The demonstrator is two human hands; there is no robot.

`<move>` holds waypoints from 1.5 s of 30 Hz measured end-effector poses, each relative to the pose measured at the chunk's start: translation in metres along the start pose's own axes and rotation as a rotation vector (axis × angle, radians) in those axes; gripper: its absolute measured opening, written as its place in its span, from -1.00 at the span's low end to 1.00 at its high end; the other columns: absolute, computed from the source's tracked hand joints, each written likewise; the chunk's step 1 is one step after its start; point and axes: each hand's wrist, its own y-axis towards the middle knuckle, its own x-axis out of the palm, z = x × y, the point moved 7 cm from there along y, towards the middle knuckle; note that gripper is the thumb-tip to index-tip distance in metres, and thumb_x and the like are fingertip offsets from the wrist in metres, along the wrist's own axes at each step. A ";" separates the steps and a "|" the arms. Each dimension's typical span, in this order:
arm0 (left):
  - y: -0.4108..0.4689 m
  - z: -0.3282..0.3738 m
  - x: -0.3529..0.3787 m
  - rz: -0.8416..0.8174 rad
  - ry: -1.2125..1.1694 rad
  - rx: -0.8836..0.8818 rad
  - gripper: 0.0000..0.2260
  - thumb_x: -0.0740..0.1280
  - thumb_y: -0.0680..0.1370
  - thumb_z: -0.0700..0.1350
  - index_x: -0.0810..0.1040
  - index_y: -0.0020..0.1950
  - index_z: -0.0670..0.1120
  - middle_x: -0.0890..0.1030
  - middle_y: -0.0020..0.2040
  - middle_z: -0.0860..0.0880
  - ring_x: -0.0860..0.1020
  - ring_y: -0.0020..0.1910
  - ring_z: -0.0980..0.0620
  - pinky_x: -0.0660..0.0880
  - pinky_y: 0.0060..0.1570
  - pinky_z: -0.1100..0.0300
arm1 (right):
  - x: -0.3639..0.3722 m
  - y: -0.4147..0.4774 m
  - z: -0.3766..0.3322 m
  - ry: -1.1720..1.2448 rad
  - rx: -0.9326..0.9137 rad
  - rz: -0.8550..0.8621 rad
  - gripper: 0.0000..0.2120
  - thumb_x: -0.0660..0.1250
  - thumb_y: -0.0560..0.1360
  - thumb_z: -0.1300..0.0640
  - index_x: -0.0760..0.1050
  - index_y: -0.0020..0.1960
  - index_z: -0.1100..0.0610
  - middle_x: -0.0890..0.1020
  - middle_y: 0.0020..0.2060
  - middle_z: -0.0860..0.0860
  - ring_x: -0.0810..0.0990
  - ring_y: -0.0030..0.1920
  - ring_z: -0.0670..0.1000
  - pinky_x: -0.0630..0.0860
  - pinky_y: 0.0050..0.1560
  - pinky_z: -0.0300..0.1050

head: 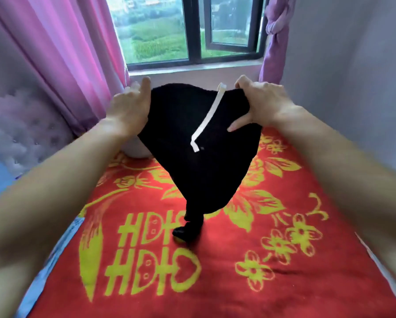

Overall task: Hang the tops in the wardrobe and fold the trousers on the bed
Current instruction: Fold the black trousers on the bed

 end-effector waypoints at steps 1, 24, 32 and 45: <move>0.002 -0.013 -0.010 0.032 0.005 0.019 -0.55 0.16 0.49 -0.41 0.20 0.37 -0.26 0.47 0.02 -0.36 0.52 -0.12 -0.36 0.31 -0.29 -0.13 | -0.014 0.002 -0.012 -0.001 -0.009 0.004 0.07 0.43 0.02 -0.60 0.26 0.30 0.02 0.62 0.06 0.12 0.62 0.05 0.22 0.46 -0.06 0.10; -0.042 -0.157 -0.123 0.453 -0.262 0.046 -0.76 0.14 0.65 -0.15 0.35 0.22 -0.29 0.39 -0.22 -0.18 0.36 -0.34 -0.11 0.24 -0.36 0.02 | -0.138 -0.020 -0.193 -0.382 -0.109 0.562 -0.75 0.22 0.66 0.05 0.32 0.31 0.07 0.50 0.17 0.21 0.61 -0.23 0.28 0.37 -0.33 -0.01; -0.041 -0.138 -0.114 0.330 -0.168 0.132 -0.69 0.09 0.68 -0.02 0.30 0.24 -0.26 0.41 -0.30 -0.11 0.39 -0.42 -0.09 0.29 -0.40 0.08 | -0.064 -0.047 -0.189 -0.534 -0.351 0.318 -0.67 0.25 0.57 0.33 0.48 0.28 0.07 0.39 0.28 0.19 0.64 0.01 0.22 0.63 -0.38 0.07; -0.038 -0.147 -0.087 0.073 0.020 0.092 -0.47 0.20 0.55 -0.17 0.19 0.50 0.12 0.52 0.08 -0.23 0.57 -0.28 -0.22 0.35 -0.32 0.08 | -0.044 -0.056 -0.154 -0.203 -0.256 0.141 -0.59 0.17 0.64 -0.14 0.61 0.22 0.12 0.50 0.24 0.05 0.53 0.19 0.09 0.61 0.05 0.15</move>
